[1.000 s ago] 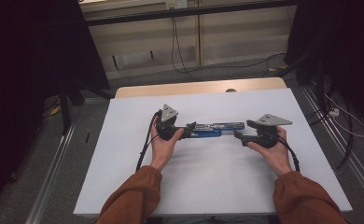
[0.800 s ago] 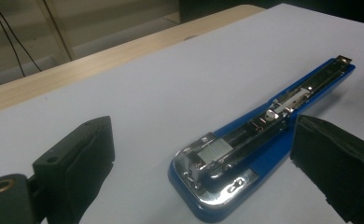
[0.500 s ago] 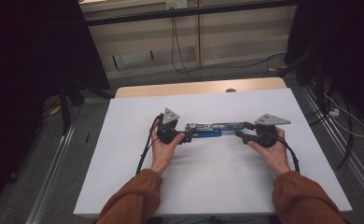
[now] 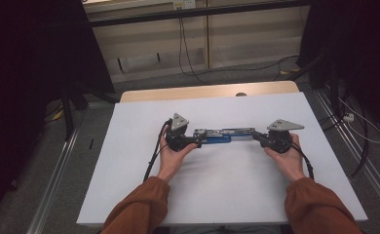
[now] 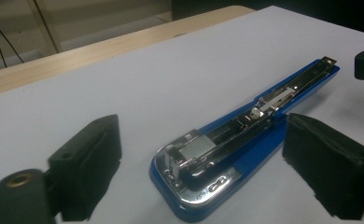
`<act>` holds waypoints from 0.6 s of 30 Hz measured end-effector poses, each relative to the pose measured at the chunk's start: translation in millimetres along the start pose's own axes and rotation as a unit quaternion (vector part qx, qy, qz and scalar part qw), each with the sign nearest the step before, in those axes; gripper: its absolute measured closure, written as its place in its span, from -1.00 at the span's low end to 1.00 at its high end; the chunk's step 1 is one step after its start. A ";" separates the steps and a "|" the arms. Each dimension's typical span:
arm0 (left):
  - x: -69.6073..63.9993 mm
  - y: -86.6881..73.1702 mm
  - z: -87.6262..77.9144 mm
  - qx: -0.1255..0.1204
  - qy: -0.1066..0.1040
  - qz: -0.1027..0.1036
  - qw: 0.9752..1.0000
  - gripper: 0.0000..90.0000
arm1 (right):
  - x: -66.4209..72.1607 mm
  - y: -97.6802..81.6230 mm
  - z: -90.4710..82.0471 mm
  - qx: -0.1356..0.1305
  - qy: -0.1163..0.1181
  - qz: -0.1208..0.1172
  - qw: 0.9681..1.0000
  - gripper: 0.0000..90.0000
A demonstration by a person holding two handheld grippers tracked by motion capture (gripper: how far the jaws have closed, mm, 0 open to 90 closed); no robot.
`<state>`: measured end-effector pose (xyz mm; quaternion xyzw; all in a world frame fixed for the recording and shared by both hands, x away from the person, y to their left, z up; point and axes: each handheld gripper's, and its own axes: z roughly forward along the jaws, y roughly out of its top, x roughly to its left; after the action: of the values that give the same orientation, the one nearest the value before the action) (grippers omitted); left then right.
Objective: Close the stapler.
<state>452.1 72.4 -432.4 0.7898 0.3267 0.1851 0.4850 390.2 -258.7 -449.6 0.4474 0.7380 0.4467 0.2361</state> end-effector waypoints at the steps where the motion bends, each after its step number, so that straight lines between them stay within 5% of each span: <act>1: -0.4 0.0 0.2 -0.002 -0.006 0.001 1.000 -0.51 | -0.7 -0.4 0.5 0.004 -0.002 -0.002 1.000 1.00; 5: -1.8 -0.8 0.4 -0.001 -0.014 -0.004 1.000 -0.16 | -2.0 -0.8 0.7 0.012 -0.005 -0.007 1.000 1.00; 14: -9.7 -4.8 4.5 0.022 -0.048 0.038 0.998 0.80 | -2.9 -2.7 2.6 0.024 0.002 -0.007 1.000 1.00; 18: -8.2 -8.0 8.4 0.032 -0.048 0.038 0.998 1.00 | -2.4 -2.0 3.2 0.024 0.003 -0.009 1.000 1.00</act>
<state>448.7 63.7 -443.1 0.8249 0.2784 0.1542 0.4671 392.8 -259.8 -453.1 0.4449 0.7529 0.4283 0.2274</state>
